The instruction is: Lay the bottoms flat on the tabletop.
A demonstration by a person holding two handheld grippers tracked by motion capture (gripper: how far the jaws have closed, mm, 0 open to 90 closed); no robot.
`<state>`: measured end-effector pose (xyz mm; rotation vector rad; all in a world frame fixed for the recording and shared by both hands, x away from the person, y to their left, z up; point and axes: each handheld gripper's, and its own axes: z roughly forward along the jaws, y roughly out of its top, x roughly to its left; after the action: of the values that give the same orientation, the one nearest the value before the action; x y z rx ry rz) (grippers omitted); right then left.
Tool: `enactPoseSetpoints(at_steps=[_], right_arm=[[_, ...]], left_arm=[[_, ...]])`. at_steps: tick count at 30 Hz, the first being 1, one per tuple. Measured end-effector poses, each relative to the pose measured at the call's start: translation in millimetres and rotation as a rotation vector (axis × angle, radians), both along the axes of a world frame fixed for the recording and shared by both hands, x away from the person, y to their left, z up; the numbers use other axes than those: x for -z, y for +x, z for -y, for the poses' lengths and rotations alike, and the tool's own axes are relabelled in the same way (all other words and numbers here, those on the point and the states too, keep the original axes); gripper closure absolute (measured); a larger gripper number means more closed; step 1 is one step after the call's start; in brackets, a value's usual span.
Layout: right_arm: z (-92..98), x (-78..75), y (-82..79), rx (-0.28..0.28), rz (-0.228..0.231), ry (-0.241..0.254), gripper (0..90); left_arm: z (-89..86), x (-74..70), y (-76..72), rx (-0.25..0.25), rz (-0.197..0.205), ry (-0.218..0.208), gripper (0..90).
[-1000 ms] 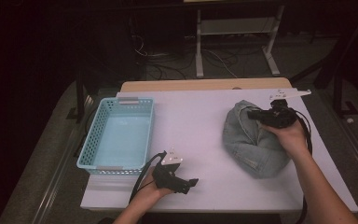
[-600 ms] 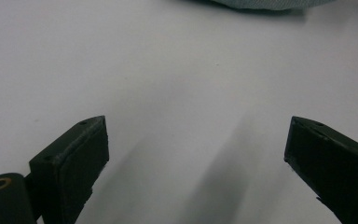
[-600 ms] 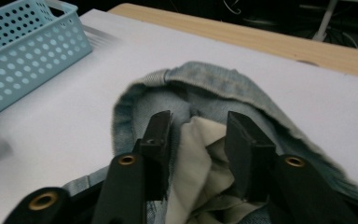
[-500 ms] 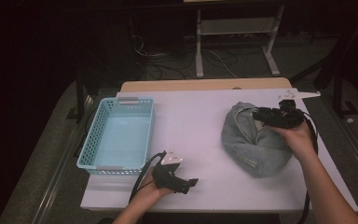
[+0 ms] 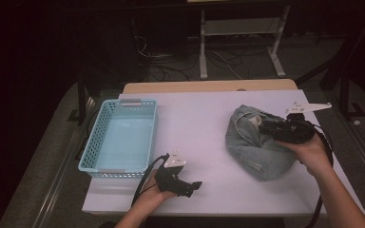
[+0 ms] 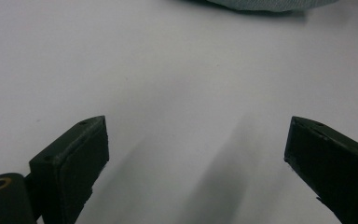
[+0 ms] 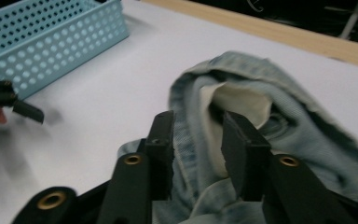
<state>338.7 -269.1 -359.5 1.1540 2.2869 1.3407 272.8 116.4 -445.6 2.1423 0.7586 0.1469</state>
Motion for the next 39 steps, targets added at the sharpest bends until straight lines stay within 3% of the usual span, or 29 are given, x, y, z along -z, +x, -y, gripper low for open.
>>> enactPoseSetpoints(at_steps=[9, 12, 16, 17, 20, 24, 30, 33, 39], right_arm=[[-17.9, 17.8, -3.1, -0.072, -0.058, -0.056, 72.1], [-30.2, 24.2, 1.1, -0.093, -0.074, -0.104, 72.0], [-33.8, 29.7, 6.8, -0.078, -0.087, -0.137, 70.6], [-35.5, 35.2, 11.3, -0.058, -0.102, -0.177, 69.4], [-35.7, 42.9, 16.2, -0.034, -0.105, -0.225, 66.0], [-32.9, 50.4, 21.4, -0.002, -0.115, -0.247, 60.2], [-30.5, 58.5, 25.1, 0.014, -0.138, -0.243, 53.9], [-31.7, 60.8, 26.4, 0.021, -0.138, -0.26, 54.4], [-27.7, 66.7, 31.1, 0.042, -0.161, -0.272, 67.5]], left_arm=[[-0.4, 0.1, 0.6, 0.001, -0.001, -0.002, 6.2], [0.3, 0.3, 0.5, 0.004, 0.0, 0.0, 6.1], [0.6, 0.2, 0.0, 0.006, 0.001, 0.003, 6.2], [0.4, 0.2, -0.2, 0.004, 0.001, 0.002, 6.2], [-0.3, 0.2, 0.6, 0.002, -0.001, -0.002, 6.1], [0.2, 0.2, 0.3, 0.006, -0.001, 0.001, 6.2], [0.5, 0.3, -0.1, 0.005, 0.0, 0.002, 6.1], [0.6, 0.3, 0.1, 0.008, 0.001, 0.005, 6.1], [0.7, 0.4, -0.3, 0.008, 0.001, 0.004, 6.2]])
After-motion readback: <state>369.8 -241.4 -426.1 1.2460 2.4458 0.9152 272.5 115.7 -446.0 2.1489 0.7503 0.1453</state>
